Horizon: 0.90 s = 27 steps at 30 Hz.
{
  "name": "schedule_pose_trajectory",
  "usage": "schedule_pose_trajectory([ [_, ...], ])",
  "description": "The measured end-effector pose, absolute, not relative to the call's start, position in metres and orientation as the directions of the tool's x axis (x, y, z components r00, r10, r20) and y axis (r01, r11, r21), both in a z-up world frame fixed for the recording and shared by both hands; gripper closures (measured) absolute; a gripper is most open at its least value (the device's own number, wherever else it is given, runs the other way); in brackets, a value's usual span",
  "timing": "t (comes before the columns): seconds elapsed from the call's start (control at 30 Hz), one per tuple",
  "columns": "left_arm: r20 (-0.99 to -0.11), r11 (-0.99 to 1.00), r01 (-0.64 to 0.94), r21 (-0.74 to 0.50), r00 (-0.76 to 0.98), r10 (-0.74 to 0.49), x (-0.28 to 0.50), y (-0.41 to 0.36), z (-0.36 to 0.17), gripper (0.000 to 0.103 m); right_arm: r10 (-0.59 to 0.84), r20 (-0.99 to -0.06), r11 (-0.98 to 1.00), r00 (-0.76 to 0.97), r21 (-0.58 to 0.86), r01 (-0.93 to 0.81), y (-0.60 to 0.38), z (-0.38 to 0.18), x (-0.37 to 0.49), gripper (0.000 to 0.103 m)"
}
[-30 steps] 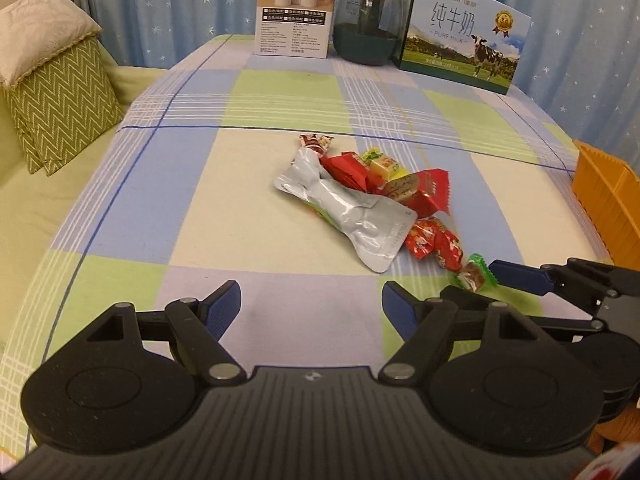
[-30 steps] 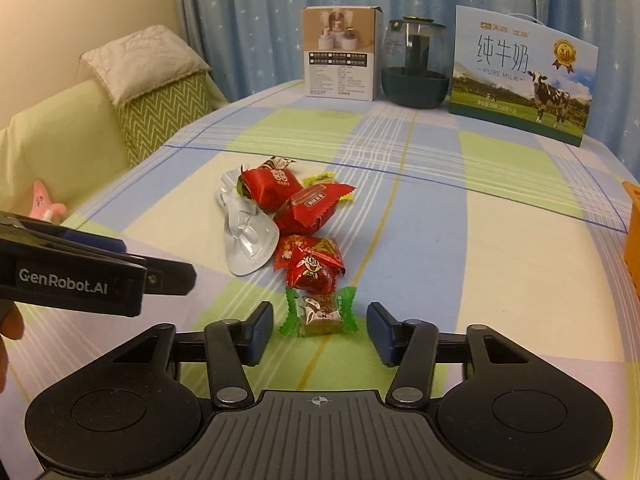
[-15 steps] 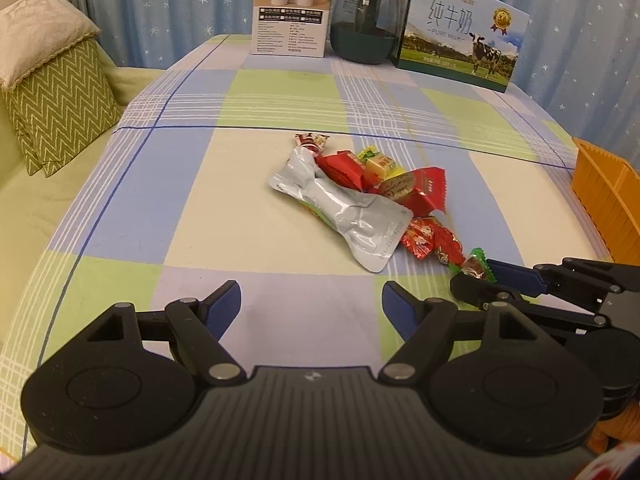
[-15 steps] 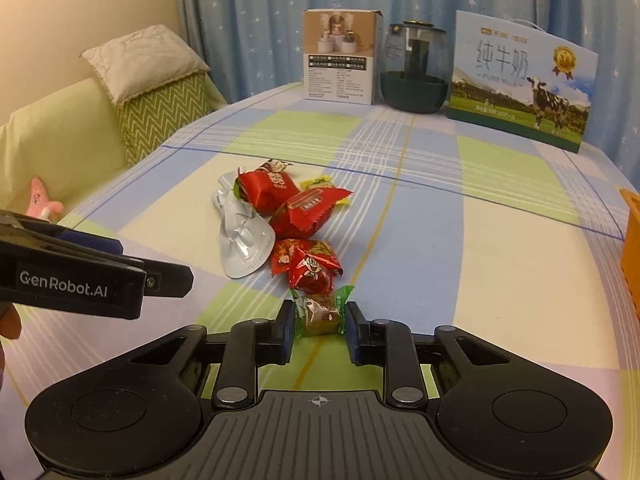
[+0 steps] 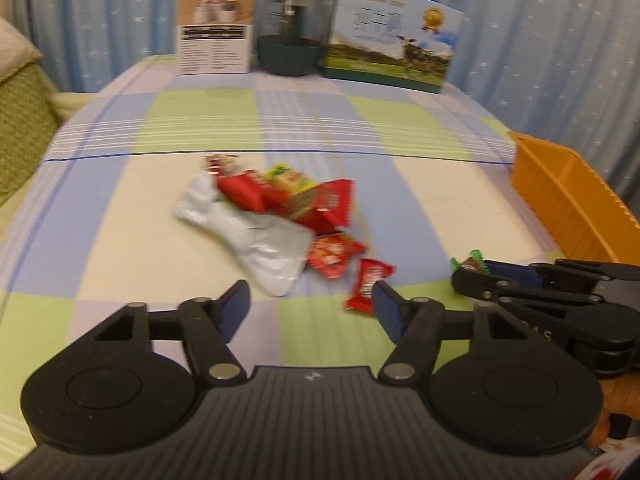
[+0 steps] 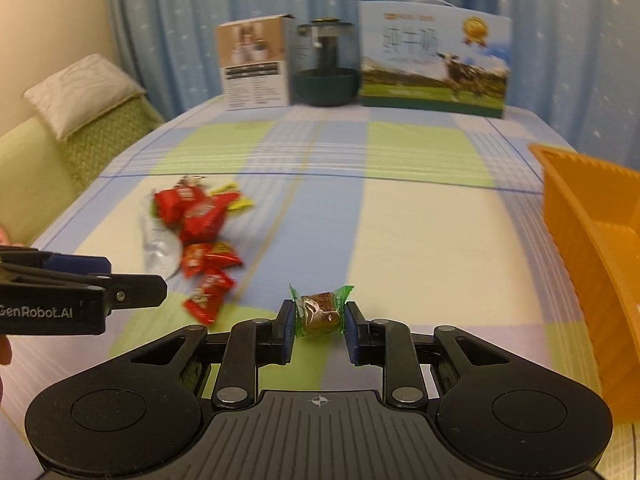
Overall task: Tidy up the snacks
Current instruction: 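Grasp the green-wrapped candy with the right tool while the left tool grasps a red candy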
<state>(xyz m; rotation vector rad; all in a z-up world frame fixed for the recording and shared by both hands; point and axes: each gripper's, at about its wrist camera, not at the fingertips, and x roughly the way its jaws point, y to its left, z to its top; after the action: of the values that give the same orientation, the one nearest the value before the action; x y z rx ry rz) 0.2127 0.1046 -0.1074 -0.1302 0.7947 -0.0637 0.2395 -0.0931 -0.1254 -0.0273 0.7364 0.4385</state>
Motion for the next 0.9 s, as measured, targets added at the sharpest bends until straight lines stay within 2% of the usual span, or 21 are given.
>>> schedule_pose_trajectory([
  [0.27,-0.714,0.988,0.079,-0.134,0.684,-0.152,0.231,0.077,-0.117,0.063,0.358,-0.664,0.922,0.656,0.142,-0.360,-0.107,-0.127,0.243,0.077],
  [0.4,-0.720,0.989,0.093,-0.117,0.678,-0.149,0.239,0.068,-0.123,0.064,0.354,-0.668,0.925,0.654,0.151,-0.348,-0.112,-0.129,0.244,0.077],
  [0.9,-0.730,0.996,0.073,-0.051,0.677,-0.087,0.240,0.058,-0.126,0.082,0.356,-0.671,0.926,0.651,0.158,-0.343,-0.110,-0.129,0.246,0.077],
])
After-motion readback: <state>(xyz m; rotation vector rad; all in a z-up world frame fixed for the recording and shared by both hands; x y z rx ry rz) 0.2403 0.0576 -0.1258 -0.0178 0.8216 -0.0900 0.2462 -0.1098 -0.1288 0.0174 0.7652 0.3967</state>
